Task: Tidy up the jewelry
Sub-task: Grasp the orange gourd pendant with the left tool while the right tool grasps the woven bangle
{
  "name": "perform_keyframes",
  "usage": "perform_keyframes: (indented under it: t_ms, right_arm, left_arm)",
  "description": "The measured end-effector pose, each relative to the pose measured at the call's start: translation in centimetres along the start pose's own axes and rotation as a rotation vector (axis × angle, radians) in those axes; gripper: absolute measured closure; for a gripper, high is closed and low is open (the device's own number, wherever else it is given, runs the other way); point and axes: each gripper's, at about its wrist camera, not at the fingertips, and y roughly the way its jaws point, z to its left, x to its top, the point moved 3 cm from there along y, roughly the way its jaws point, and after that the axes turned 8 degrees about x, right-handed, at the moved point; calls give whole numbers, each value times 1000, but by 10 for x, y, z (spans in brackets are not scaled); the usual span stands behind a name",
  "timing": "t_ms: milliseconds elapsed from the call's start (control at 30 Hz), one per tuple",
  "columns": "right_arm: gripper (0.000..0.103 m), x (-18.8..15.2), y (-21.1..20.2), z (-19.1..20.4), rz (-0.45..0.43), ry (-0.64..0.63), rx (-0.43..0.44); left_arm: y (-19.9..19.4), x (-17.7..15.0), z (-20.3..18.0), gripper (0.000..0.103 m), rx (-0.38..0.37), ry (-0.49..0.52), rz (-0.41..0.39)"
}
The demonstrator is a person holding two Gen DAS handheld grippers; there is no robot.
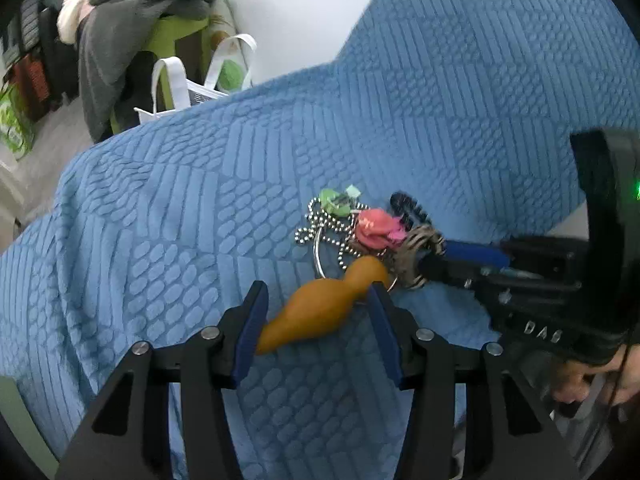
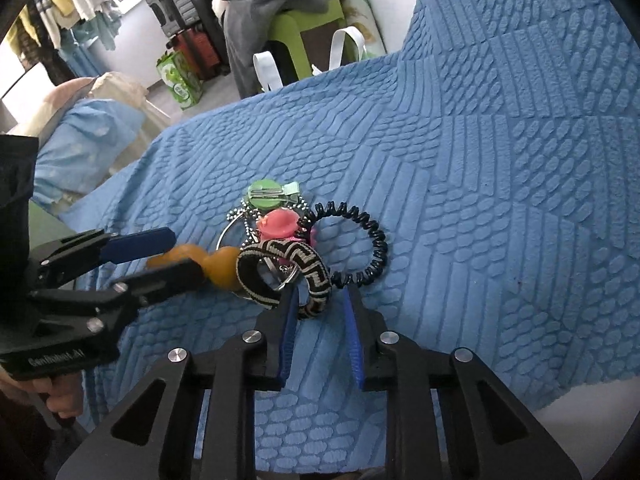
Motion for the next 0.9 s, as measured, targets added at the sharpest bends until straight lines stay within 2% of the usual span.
perform_keyframes:
  t_ms: [167,333,533,667,900]
  right_arm:
    - [90,4,4,-1,-4,-3,-17]
    - [95,7,4,0,-12,8,-14]
    - [96,9,0,6,-26,-11,-9]
    - [96,9,-7,8,-42,-12,-8]
    - [96,6,-12,17,-42,-49,-22]
  left_arm:
    - [4,-3,-2,54,-2,39,25]
    - [2,-7,-3,68,8,47,37]
    - [0,-13,-11,70,43,58,41]
    - [-5,-20,-12,70,57,19,38]
    - [-23,-36,-2,70,76,-115,13]
